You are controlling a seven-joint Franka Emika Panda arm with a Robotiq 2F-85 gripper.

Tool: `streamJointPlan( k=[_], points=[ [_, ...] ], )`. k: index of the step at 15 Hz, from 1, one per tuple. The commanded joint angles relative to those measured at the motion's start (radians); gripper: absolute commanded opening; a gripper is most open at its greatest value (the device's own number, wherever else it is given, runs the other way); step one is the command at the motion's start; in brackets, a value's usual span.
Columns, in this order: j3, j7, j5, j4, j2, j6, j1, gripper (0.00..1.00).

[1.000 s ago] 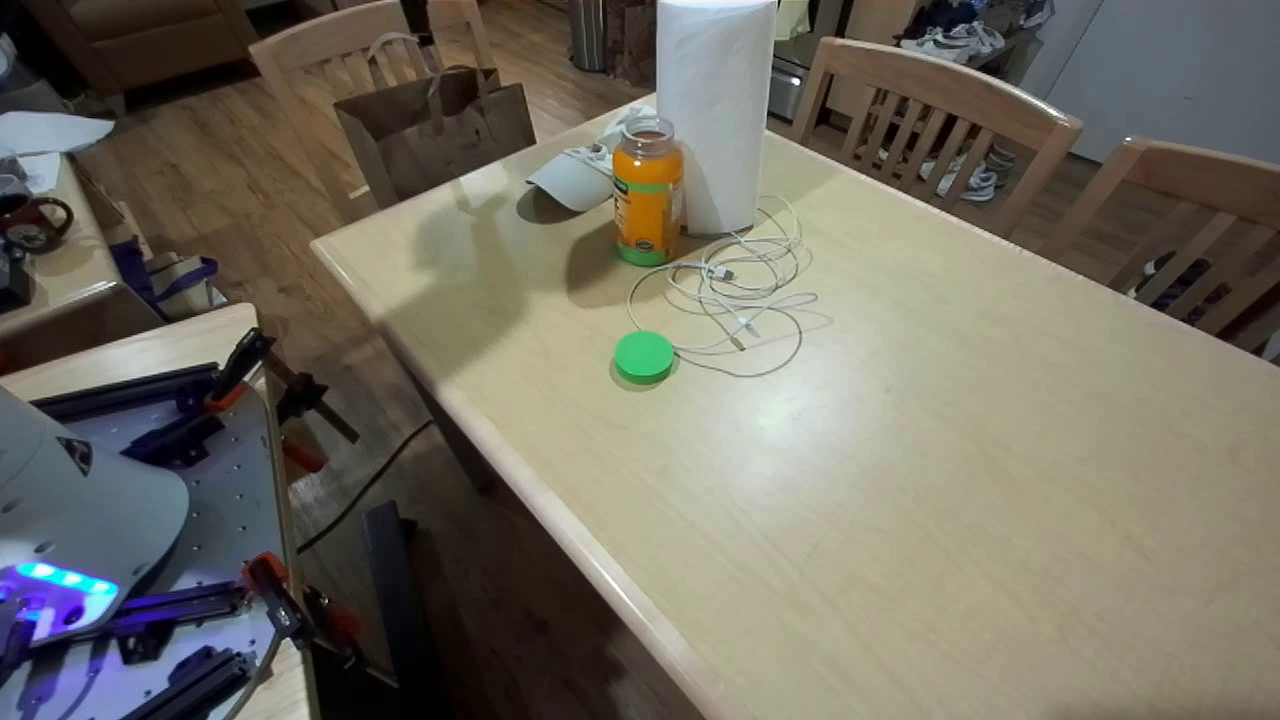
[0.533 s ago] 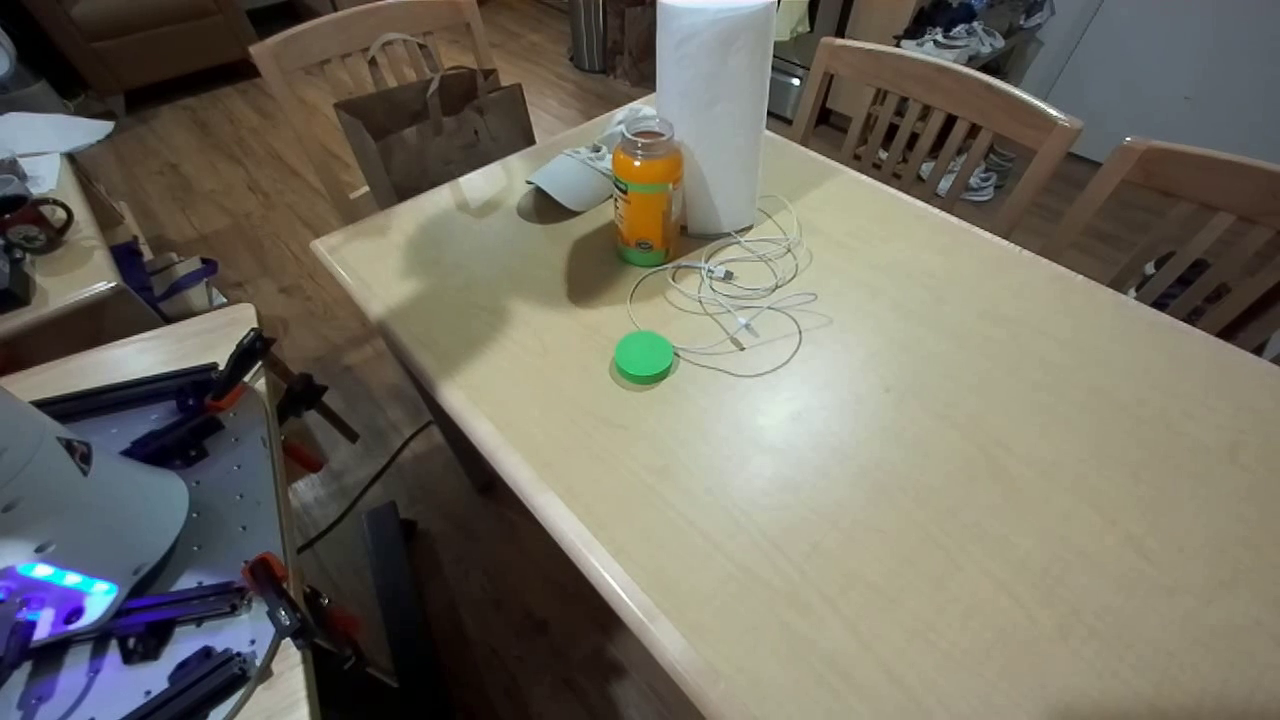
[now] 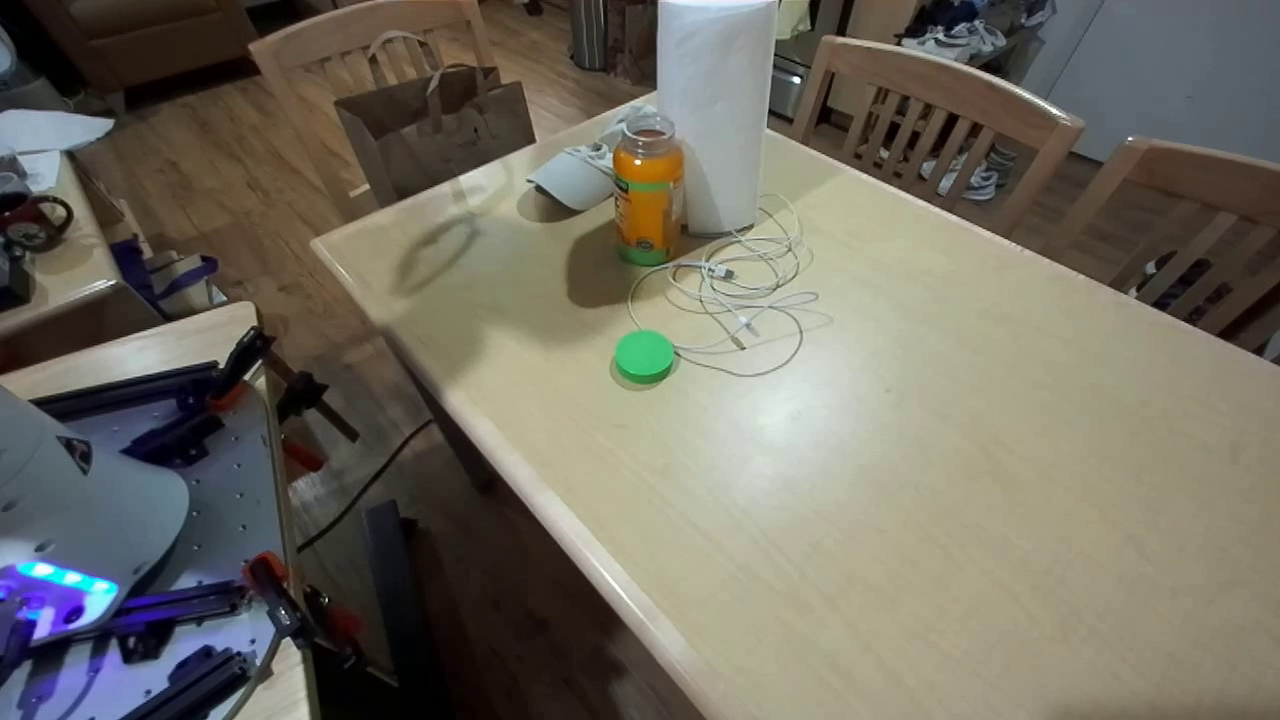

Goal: Pick up the bear plush toy and put it in the paper bag

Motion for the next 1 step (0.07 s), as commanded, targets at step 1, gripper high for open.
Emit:
streamJointPlan(
  k=[1],
  points=[
    [0.043,0.012,-0.018,0.011,0.009,-0.008,-0.031,1.00]
  ],
)
